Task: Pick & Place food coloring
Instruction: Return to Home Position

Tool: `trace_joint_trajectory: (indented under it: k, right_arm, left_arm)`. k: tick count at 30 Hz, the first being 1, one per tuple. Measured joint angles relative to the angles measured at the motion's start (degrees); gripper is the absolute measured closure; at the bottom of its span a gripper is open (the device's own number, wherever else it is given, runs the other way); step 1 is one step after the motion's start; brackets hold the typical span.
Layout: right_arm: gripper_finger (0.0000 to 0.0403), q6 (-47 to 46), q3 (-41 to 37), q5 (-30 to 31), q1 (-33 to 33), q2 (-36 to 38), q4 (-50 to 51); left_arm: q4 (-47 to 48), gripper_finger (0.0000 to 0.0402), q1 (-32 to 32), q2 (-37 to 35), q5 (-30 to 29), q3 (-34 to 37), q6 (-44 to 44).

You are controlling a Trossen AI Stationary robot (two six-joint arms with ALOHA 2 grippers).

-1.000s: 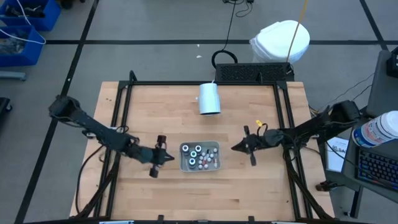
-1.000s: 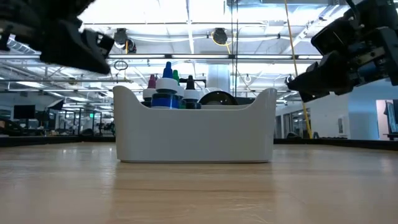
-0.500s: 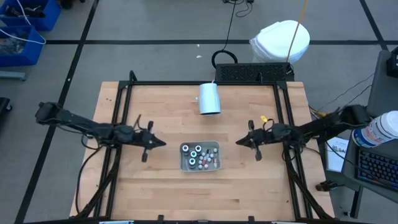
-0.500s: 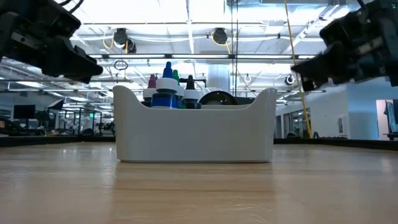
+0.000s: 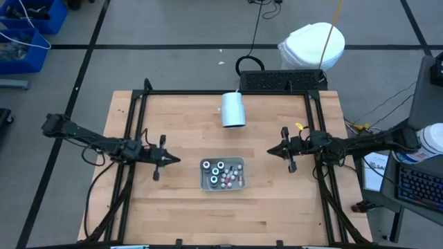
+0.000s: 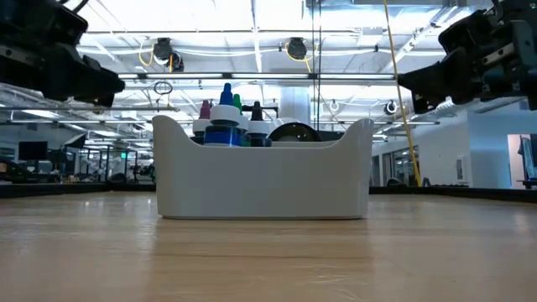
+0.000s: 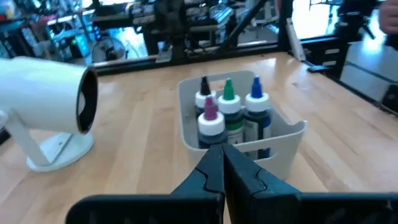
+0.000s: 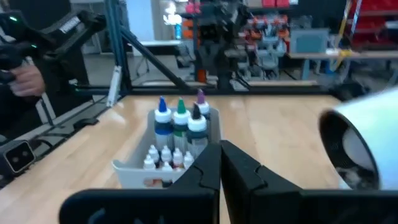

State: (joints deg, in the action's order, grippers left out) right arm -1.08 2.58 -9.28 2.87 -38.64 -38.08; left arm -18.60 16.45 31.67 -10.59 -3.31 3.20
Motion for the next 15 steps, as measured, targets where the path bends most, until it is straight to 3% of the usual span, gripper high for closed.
trace_joint_trajectory:
  k: [8,15]
  right_arm:
    - [0.0403,-1.2,-0.1,-1.6,0.7,14.9,14.5]
    - [0.0403,0.4,-1.7,-2.9,0.2,24.5,18.5]
  left_arm:
    - [4.9,0.0401,6.1,-8.8,-6.2,0.6,3.6]
    - [6.1,0.0401,6.7,-15.9,-4.7,2.7,5.5]
